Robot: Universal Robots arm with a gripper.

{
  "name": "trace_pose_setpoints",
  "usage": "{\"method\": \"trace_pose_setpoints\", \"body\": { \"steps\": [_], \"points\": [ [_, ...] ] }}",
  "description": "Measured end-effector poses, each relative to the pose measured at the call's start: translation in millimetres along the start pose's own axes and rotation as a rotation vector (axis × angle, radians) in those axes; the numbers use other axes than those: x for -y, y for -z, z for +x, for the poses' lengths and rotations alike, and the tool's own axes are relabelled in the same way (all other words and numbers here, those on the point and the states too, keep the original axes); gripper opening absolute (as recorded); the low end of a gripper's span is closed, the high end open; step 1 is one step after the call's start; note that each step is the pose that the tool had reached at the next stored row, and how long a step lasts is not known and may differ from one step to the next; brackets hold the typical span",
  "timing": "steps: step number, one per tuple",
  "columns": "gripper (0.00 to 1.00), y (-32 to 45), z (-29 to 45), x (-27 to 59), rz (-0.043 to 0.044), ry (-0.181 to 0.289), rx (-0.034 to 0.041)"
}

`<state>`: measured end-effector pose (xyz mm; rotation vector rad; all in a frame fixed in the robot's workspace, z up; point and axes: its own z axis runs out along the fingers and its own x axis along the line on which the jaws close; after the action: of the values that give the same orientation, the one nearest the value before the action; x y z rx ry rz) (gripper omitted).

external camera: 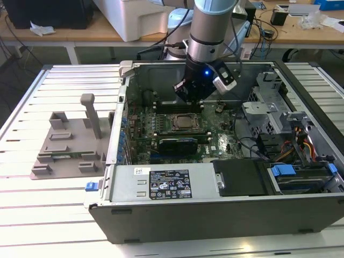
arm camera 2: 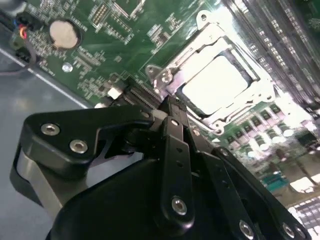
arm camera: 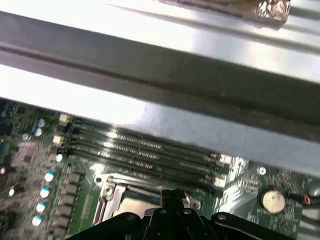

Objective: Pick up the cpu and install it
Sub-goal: 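Install the second cpu locking lever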

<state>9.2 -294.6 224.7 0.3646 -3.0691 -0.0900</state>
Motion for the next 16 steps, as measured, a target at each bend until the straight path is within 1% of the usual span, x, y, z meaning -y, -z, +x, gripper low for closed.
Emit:
{"method": "trace_pose_setpoints", "body": {
  "steps": [1, 3, 4, 7, 8, 9, 12, 16],
  "points": [
    [0.11, 0.3, 0.0, 0.0, 0.0140, -0.001, -0.0033],
    [0.11, 1.3, 0.8, 0.7, 0.0489, -0.003, -0.0111],
    [0.11, 1.6, 1.4, 2.3, 0.0540, -0.003, -0.0123],
    [0.11, 2.7, 4.0, 8.0, 0.0587, -0.003, -0.0126],
    [0.11, 4.0, 4.1, 8.1, 0.0591, -0.003, -0.0123],
    [0.11, 6.4, 4.3, 8.0, 0.0593, -0.003, -0.0118],
    [0.11, 16.6, 4.8, 7.4, 0.0599, -0.003, -0.0104],
    [0.11, 17.5, 4.9, 7.3, 0.0599, -0.003, -0.0102]
  ]
}}
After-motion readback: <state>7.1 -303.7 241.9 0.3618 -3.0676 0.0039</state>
